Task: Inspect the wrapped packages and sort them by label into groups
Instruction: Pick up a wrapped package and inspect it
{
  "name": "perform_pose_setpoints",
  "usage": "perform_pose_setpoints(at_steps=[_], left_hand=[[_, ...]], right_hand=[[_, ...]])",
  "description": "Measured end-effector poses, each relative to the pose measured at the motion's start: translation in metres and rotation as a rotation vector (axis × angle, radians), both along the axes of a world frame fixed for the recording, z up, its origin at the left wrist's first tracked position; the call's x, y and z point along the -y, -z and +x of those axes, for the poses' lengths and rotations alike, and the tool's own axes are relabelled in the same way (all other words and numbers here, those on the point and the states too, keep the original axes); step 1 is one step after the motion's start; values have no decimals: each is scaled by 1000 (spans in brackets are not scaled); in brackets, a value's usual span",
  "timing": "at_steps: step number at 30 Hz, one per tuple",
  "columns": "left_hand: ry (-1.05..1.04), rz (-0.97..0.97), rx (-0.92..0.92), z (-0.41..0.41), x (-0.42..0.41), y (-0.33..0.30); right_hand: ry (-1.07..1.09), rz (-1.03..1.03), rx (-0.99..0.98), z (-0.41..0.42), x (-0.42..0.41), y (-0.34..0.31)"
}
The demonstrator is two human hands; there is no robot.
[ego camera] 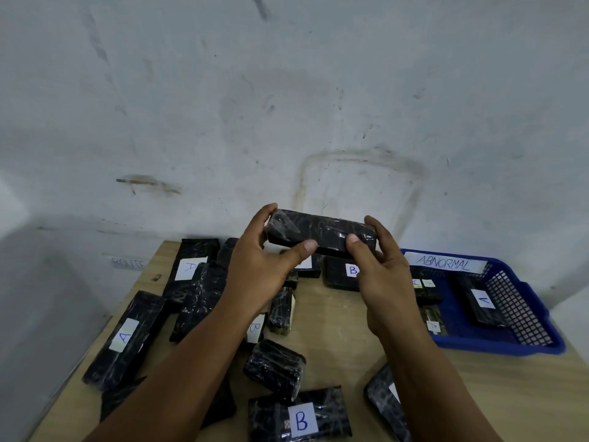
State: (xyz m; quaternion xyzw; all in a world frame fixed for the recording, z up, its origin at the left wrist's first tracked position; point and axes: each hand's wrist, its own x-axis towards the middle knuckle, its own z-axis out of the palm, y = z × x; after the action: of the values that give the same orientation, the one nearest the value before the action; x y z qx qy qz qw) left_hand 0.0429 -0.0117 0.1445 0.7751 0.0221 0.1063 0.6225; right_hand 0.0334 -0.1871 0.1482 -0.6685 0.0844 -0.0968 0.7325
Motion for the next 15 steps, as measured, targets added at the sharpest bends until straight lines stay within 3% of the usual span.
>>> perform_pose_setpoints(at_steps=[6, 15], left_hand=[[-117, -56, -18, 7, -3, 2], [-20, -122, -65, 11, -12, -4]], right_hand=[[-26, -42, 2, 3, 3, 5], [-27, -69, 84, -2, 6, -1]])
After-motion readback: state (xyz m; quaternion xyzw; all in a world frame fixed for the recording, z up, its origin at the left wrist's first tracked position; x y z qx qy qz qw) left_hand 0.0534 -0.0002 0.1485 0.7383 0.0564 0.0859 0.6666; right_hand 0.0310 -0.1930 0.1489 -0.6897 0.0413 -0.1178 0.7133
